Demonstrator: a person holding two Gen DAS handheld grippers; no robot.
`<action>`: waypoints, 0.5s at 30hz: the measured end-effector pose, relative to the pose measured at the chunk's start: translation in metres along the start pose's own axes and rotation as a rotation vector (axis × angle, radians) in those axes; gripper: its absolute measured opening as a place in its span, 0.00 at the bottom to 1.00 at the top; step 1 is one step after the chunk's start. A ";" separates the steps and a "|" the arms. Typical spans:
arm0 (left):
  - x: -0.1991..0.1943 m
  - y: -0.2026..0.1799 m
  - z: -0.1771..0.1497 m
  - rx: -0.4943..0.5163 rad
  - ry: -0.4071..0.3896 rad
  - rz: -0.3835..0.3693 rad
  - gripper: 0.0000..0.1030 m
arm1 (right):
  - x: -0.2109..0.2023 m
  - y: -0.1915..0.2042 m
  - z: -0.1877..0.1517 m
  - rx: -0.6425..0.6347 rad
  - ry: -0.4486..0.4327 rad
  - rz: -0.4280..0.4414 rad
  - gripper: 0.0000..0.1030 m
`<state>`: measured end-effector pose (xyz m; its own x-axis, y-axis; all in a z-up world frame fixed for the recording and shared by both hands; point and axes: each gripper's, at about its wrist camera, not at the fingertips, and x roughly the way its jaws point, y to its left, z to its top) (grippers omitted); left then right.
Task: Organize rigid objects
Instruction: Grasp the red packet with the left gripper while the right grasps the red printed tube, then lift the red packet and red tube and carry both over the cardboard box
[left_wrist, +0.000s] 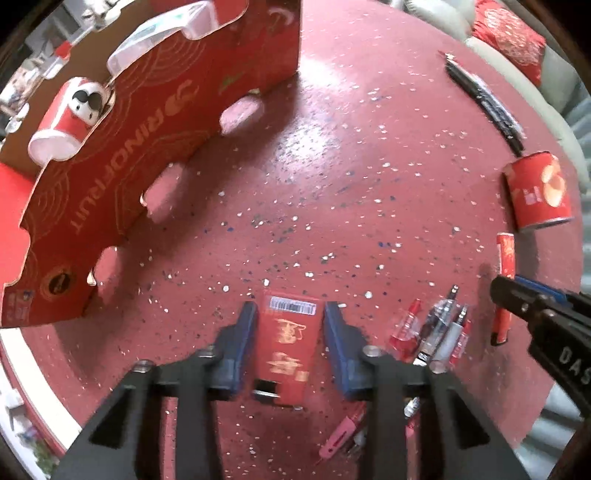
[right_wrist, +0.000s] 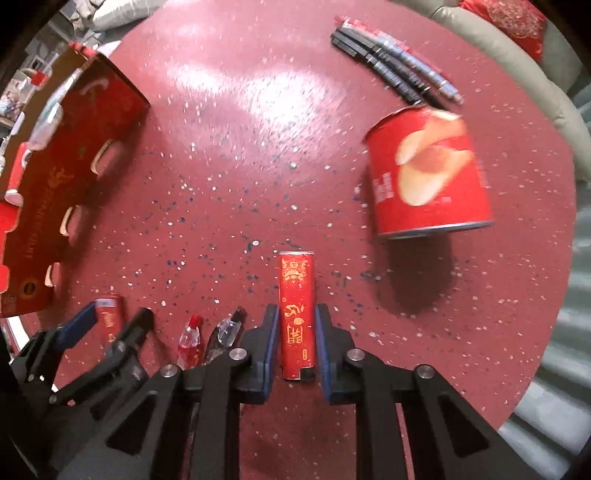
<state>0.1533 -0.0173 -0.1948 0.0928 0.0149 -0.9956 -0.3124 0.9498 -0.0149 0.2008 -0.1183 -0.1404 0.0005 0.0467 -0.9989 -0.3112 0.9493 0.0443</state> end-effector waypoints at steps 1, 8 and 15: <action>-0.001 0.001 0.001 0.005 0.003 -0.010 0.36 | -0.005 -0.001 -0.002 0.013 -0.007 0.013 0.20; -0.019 0.018 0.009 0.025 0.024 -0.054 0.36 | -0.032 -0.008 -0.027 0.070 -0.034 0.066 0.20; -0.062 0.008 -0.005 0.193 -0.023 -0.080 0.36 | -0.049 -0.026 -0.066 0.169 -0.031 0.132 0.20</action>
<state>0.1400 -0.0119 -0.1334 0.1319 -0.0577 -0.9896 -0.1168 0.9904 -0.0733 0.1461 -0.1658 -0.0938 0.0004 0.1809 -0.9835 -0.1466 0.9729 0.1789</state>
